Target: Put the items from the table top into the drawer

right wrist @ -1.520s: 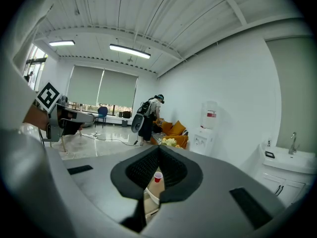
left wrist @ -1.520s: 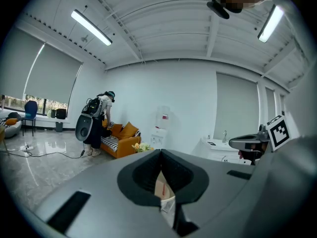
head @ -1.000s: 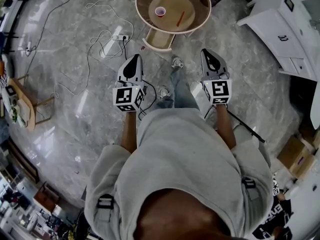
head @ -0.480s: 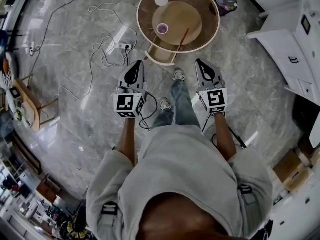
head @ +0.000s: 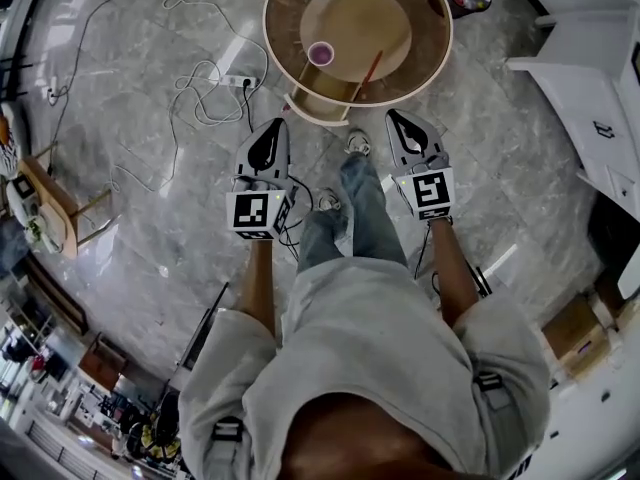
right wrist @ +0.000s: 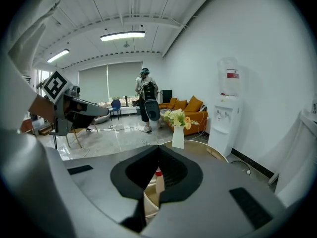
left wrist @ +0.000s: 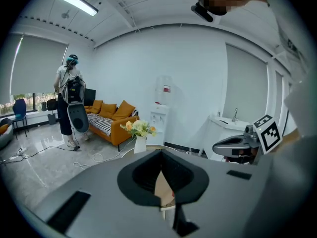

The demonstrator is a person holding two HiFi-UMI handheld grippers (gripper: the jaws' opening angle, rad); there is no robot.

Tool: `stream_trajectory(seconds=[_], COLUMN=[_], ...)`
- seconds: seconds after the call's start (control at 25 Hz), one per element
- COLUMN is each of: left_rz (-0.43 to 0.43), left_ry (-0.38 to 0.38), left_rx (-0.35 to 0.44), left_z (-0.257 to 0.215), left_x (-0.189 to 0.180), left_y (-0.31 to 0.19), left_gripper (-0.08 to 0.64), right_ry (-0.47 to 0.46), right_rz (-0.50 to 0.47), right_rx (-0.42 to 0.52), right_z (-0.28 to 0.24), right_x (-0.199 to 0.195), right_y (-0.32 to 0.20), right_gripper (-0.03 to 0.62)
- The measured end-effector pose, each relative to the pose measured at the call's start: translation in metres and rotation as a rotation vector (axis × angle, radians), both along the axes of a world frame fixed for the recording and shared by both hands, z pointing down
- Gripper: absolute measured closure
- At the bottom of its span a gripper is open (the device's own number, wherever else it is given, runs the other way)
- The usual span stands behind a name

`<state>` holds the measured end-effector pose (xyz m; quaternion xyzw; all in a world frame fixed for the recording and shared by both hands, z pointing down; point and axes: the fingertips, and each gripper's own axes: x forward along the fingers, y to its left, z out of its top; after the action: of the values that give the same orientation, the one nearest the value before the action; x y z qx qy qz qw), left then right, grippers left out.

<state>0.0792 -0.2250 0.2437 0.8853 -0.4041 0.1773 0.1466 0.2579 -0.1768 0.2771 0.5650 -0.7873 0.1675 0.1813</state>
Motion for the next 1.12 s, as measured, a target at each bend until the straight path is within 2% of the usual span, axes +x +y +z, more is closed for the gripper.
stream_trajectory(seconds=[0.28, 0.56, 0.68, 0.8, 1.12], left_rz=[-0.012, -0.025, -0.029, -0.038, -0.053], left_ry=[0.006, 0.032, 0.047, 0.058, 0.062], left_rx=[-0.015, 0.012, 0.029, 0.042, 0.113], left_z=[0.072, 0.154, 0.198, 0.250, 0.379], left_x=[-0.006, -0.020, -0.030, -0.036, -0.051], left_y=[0.000, 0.011, 0.011, 0.008, 0.008], left_gripper=[0.545, 0.545, 0.545, 0.545, 0.545], right_ry=[0.003, 0.027, 0.024, 0.026, 0.053], right_rz=[0.021, 0.074, 0.082, 0.049, 0.032], right_rx=[0.027, 0.098, 0.131, 0.161, 0.296], right_z=[0.065, 0.132, 0.161, 0.190, 0.259], right_x=[0.002, 0.009, 0.010, 0.007, 0.002], right_y=[-0.016, -0.013, -0.013, -0.011, -0.007], right_gripper=[0.569, 0.569, 0.569, 0.569, 0.569])
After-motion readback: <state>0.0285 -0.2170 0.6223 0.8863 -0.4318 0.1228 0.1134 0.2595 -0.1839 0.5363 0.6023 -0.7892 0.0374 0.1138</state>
